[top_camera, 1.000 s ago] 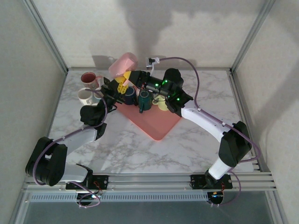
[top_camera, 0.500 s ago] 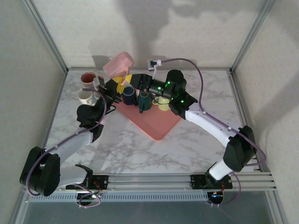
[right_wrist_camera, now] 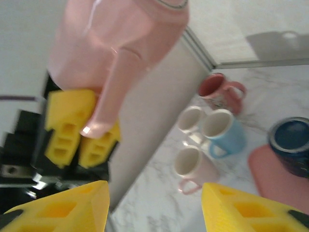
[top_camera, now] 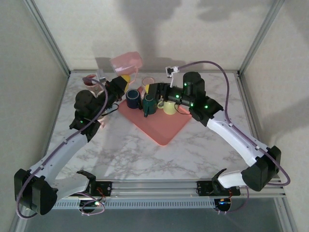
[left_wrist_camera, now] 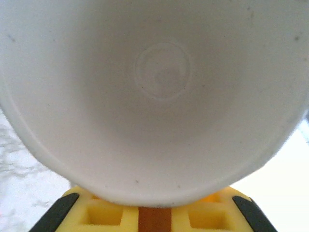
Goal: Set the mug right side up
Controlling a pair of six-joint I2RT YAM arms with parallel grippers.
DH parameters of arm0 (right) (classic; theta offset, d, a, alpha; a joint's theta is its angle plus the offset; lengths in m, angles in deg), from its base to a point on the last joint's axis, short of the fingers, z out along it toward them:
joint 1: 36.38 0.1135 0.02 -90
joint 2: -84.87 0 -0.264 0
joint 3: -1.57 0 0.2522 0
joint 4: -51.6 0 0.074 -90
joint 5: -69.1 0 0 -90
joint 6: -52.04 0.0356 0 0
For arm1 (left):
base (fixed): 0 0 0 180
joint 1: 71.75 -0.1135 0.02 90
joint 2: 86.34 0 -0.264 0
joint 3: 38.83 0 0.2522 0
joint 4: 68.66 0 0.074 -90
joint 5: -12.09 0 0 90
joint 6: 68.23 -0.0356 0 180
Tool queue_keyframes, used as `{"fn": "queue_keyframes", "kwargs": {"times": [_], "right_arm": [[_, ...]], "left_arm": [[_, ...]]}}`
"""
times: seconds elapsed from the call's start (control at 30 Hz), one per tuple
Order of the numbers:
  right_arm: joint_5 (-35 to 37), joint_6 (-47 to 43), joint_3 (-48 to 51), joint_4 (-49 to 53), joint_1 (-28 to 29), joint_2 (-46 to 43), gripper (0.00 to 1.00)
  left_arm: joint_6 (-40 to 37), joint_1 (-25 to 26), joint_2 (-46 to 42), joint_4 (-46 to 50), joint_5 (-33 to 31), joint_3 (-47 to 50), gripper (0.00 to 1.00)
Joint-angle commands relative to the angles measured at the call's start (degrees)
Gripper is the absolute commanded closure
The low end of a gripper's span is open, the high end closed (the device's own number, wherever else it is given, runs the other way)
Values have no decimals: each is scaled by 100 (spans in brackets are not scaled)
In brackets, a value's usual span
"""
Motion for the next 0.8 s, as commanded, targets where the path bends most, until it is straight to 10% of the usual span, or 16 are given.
{"fn": "queue_keyframes", "kwargs": {"times": [0.0,0.77], "right_arm": [[558,-913,-232,1177,-60,-178,46],[979,-1528,-171,2409,-377,-84,47]], "left_arm": [[-1101,-41,-131,824,100,-580,100],[-3051,-49,-182,6107,-1513,-1710,100]]}}
